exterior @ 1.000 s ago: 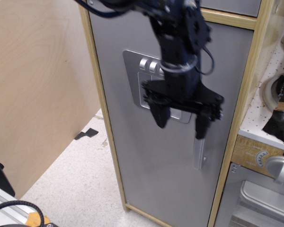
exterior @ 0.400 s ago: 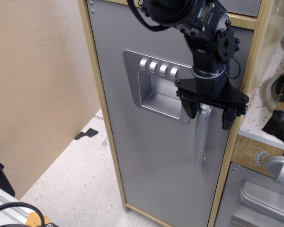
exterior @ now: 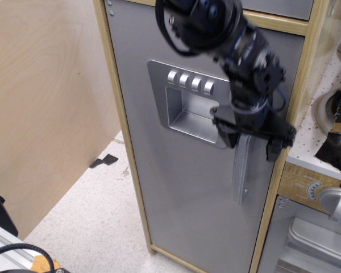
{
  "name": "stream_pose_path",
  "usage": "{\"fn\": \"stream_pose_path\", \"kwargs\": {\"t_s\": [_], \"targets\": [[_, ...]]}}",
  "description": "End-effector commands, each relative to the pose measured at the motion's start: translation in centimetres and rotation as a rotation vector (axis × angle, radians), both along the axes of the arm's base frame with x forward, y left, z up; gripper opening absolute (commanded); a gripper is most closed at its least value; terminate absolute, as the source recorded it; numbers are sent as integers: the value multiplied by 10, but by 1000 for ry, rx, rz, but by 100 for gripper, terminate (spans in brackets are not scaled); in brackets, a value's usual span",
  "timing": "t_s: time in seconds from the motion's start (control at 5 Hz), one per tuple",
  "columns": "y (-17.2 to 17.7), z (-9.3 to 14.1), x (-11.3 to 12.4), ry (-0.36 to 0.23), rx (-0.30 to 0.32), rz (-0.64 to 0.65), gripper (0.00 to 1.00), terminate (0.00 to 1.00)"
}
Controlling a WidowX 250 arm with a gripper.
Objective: Open fridge
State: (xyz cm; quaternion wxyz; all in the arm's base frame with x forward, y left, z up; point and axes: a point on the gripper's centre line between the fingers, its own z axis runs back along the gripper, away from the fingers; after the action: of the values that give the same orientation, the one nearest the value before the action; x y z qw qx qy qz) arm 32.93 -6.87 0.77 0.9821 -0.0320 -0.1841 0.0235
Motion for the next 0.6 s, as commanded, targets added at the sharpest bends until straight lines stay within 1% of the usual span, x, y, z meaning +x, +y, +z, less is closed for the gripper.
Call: {"fn": "stream_pose_path", "kwargs": {"t_s": [0.0,0.2,0.4], "targets": [[5,2,4,-58,-6,10,100,0],[6,4,5,-58,9,7,0,0],[8,3,5,-61,11,8,0,0]]}}
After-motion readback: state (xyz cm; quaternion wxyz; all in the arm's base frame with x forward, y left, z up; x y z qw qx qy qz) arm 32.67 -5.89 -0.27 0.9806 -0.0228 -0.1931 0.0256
